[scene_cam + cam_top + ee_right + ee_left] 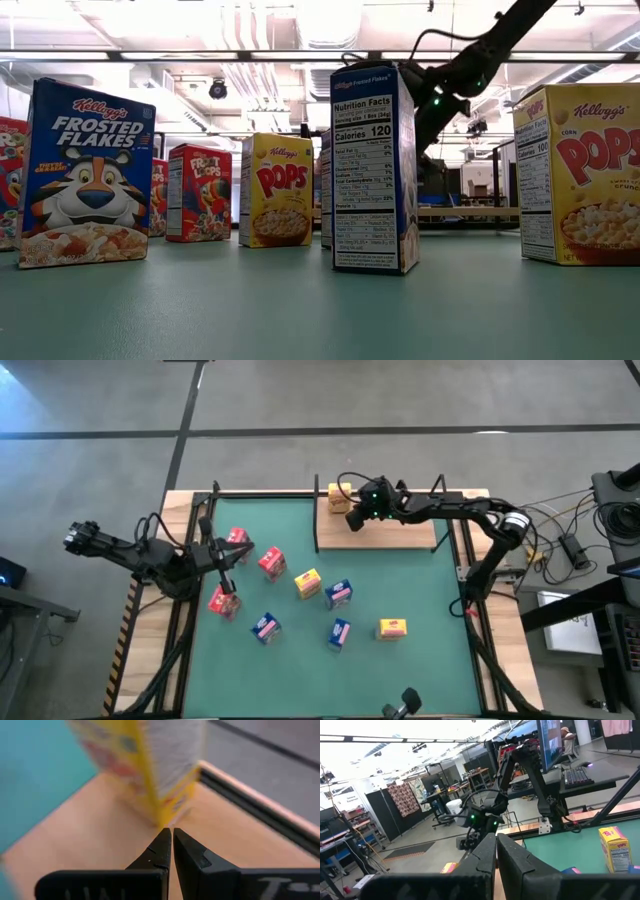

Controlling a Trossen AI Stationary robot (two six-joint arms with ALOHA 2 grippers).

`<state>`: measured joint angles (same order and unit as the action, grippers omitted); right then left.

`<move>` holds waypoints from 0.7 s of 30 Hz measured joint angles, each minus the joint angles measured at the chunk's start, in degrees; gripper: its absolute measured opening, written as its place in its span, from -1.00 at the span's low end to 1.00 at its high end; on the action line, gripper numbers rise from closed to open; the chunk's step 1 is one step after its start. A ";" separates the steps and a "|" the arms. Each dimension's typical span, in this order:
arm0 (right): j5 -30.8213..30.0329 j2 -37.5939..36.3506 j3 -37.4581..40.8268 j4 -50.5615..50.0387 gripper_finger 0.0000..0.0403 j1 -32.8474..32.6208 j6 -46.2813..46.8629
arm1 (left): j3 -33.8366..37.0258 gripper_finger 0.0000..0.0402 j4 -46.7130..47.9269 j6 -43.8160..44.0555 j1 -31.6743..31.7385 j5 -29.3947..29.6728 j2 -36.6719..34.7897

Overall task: Stack cereal on shelf
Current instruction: Put the top right yellow cereal box on the shelf

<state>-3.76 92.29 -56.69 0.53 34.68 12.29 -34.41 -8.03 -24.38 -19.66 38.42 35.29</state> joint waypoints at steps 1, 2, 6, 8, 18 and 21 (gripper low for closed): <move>-0.85 0.27 0.00 0.40 -0.95 0.23 -0.19 | 0.00 -1.00 0.03 0.00 0.00 0.01 0.00; -1.22 0.45 0.00 0.66 -0.95 0.45 -0.24 | 0.00 -1.00 0.05 0.05 0.00 0.01 0.05; -1.39 0.62 0.00 2.22 -0.95 0.66 -0.49 | 0.00 -1.00 0.48 0.37 0.00 0.01 0.17; -1.33 0.62 0.00 3.77 -0.95 0.61 -0.81 | 0.00 -1.00 0.46 0.39 0.00 0.01 0.26; -0.69 0.62 0.00 4.84 -0.95 0.40 -1.16 | 0.00 -1.00 0.42 0.44 0.00 0.01 0.28; -0.67 0.62 0.00 5.03 -0.95 0.04 -1.92 | 0.00 -1.00 0.40 0.44 0.00 0.01 0.26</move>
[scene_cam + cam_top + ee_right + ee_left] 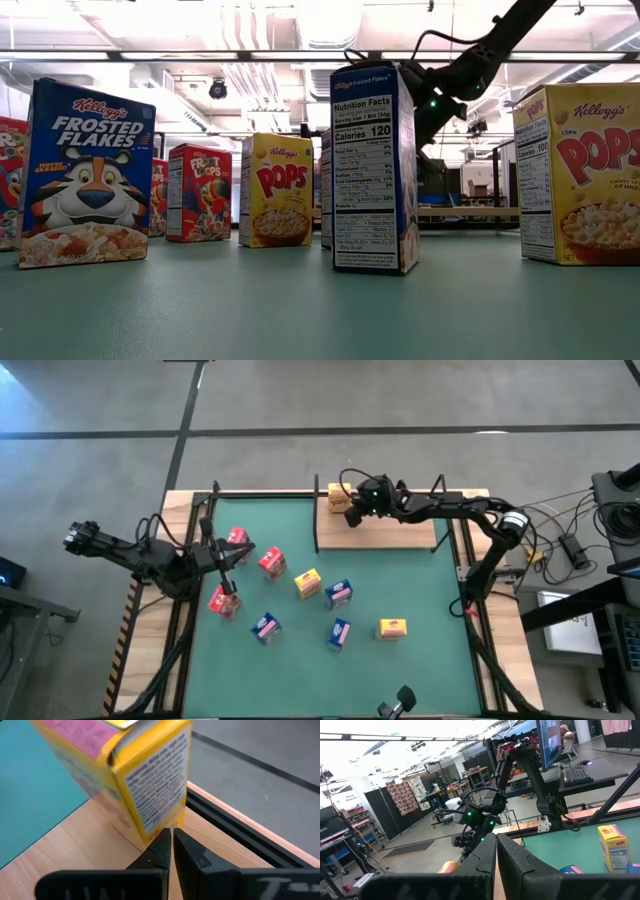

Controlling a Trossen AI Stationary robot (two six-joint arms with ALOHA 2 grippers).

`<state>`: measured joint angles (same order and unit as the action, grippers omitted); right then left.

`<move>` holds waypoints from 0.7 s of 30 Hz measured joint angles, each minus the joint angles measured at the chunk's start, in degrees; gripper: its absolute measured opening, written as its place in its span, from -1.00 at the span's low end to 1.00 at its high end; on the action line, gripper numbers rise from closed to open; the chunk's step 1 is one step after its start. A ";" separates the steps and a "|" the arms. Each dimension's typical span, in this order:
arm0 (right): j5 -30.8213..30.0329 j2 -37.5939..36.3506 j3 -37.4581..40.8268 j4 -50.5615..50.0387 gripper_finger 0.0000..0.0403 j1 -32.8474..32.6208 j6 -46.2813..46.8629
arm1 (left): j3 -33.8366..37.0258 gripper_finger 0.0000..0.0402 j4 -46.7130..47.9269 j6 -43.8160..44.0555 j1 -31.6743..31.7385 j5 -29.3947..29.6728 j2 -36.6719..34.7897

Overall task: Stack cereal on shelf
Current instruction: Put the top right yellow cereal box on the shelf

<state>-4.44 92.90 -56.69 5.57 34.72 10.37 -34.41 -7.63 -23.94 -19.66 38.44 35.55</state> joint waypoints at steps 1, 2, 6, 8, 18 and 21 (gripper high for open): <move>0.08 0.00 0.00 0.17 -0.95 -0.20 -0.17 | 0.00 -1.00 -0.01 0.00 0.00 0.00 0.00; 0.23 0.00 0.00 0.44 -0.95 -0.37 -0.44 | 0.00 -1.00 -0.01 0.00 0.00 0.00 0.02; 0.21 0.00 0.00 1.64 -0.95 -1.20 -0.94 | 0.00 -1.00 -0.02 0.02 0.00 0.00 0.00; 0.02 0.00 0.00 1.70 -0.95 -1.41 -0.71 | -0.02 -1.00 -0.04 0.02 0.00 0.00 0.00; 1.72 -2.67 0.00 -6.50 -0.95 -1.90 4.03 | -0.02 -1.00 -0.02 0.48 0.01 -0.01 0.01; 5.41 -1.91 0.38 -6.97 -0.95 -3.25 4.56 | -0.02 -1.00 0.01 0.48 0.02 0.00 0.26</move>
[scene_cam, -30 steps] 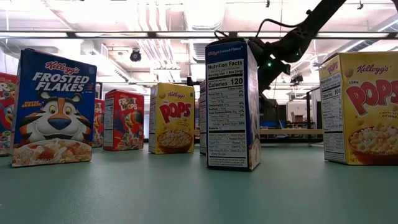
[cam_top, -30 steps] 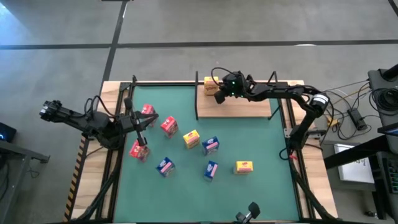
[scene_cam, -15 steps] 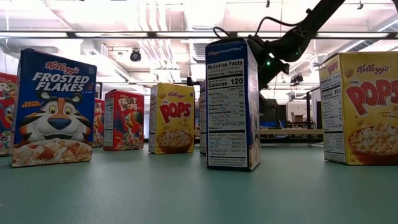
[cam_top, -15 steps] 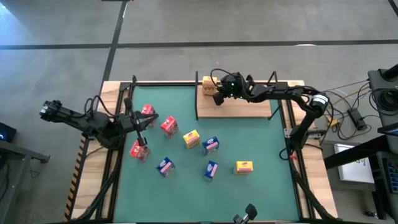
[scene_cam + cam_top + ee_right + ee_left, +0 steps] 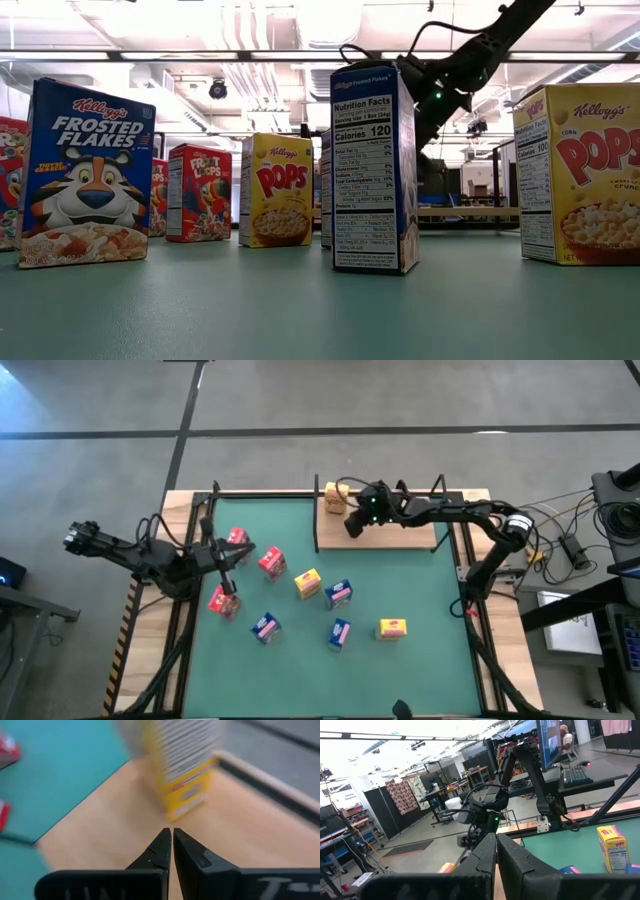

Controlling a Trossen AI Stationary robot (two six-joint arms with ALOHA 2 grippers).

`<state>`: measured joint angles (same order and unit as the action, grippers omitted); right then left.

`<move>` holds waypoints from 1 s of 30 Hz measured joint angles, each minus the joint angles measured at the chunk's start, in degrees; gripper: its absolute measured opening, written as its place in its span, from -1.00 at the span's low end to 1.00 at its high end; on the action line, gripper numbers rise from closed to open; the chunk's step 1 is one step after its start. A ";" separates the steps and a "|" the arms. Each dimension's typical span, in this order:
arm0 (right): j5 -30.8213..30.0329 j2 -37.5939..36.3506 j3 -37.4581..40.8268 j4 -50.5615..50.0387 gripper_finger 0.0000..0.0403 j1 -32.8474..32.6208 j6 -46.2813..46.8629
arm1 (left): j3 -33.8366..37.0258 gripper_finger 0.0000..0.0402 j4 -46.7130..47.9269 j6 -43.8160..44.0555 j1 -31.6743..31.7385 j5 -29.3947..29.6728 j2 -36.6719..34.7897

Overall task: Stack cereal on shelf
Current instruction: Put the top right yellow cereal box on the shelf

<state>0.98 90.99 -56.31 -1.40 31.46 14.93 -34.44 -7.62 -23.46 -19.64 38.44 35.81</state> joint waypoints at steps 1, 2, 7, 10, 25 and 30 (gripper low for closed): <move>0.77 0.55 0.06 0.76 -0.95 -0.52 -0.19 | 0.00 -1.00 0.00 0.00 -0.02 0.00 0.11; 0.97 1.19 0.07 1.38 -0.95 -1.07 -0.59 | 0.00 -1.00 0.07 0.00 -0.02 -0.02 0.17; 0.55 5.19 -0.06 8.25 -0.95 -2.49 -2.37 | -0.04 -1.00 -0.29 -0.03 -0.01 0.00 0.47; 0.14 7.17 -0.55 12.33 -0.95 -2.30 -3.01 | -0.04 -1.00 -0.42 -0.44 0.00 0.00 0.41; -8.96 8.55 -0.57 14.20 -0.95 -2.07 -5.00 | -0.04 -1.00 -0.42 -1.05 0.00 0.00 0.70; -7.47 8.55 -0.57 14.76 -0.95 -3.10 -5.08 | -0.04 -1.00 -0.48 -1.07 0.00 0.00 0.70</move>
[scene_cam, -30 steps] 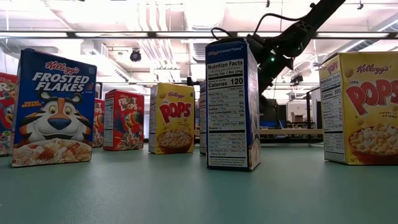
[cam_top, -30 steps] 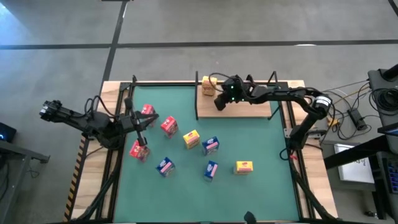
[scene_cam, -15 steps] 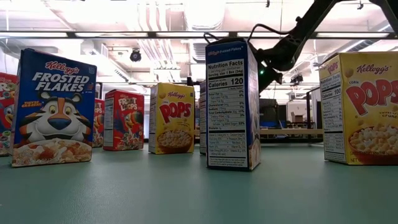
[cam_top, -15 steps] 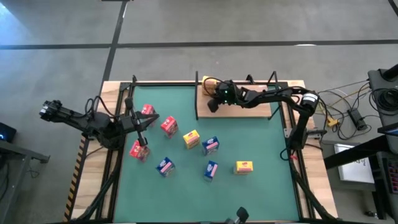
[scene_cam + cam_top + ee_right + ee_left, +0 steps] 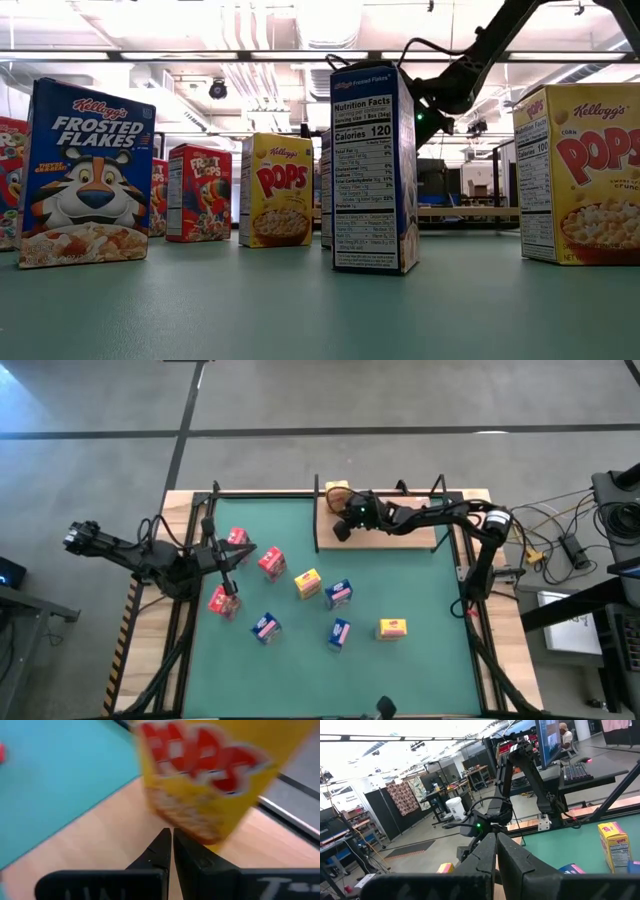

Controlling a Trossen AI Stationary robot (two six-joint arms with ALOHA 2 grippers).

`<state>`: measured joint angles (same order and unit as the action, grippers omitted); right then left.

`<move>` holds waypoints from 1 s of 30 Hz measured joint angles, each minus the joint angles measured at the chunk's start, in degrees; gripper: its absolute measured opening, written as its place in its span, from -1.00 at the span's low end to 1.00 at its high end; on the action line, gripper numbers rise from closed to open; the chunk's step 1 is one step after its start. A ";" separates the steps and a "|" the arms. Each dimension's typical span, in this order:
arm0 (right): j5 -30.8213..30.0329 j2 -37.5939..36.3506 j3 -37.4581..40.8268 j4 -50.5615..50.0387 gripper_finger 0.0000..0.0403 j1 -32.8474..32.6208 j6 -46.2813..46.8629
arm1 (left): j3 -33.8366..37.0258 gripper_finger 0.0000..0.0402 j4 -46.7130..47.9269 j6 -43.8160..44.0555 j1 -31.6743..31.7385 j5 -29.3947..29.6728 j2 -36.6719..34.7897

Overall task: Stack cereal on shelf
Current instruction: Put the top right yellow cereal box on the shelf

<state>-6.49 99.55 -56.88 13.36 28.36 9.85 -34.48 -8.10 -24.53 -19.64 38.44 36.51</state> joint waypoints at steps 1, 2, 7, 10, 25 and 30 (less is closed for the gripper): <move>0.09 0.00 0.00 0.56 -0.95 -0.20 -0.02 | 0.00 -1.00 -0.03 -0.02 -0.01 0.00 0.00; 0.24 0.00 0.00 1.32 -0.95 -0.40 0.00 | 0.00 -1.00 -0.09 -0.02 0.00 0.00 0.00; 0.34 0.00 0.00 6.03 -0.95 -1.19 -0.42 | 0.00 -1.00 -0.59 -0.02 -0.02 0.00 0.00; 0.50 0.00 0.00 7.97 -0.95 -1.34 -0.42 | -0.05 -1.00 -0.58 -0.04 -0.01 0.00 0.00; -4.65 0.00 -0.02 11.47 -0.95 -1.23 -0.50 | -0.13 -1.00 -0.50 -0.07 0.00 0.00 0.00; -5.70 0.00 0.00 12.00 -0.95 -1.23 -0.52 | -0.15 -1.00 -0.50 -0.07 -0.01 -0.01 0.00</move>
<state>-12.19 99.55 -56.89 25.36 27.14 9.33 -34.63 -8.60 -24.60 -19.65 38.43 36.51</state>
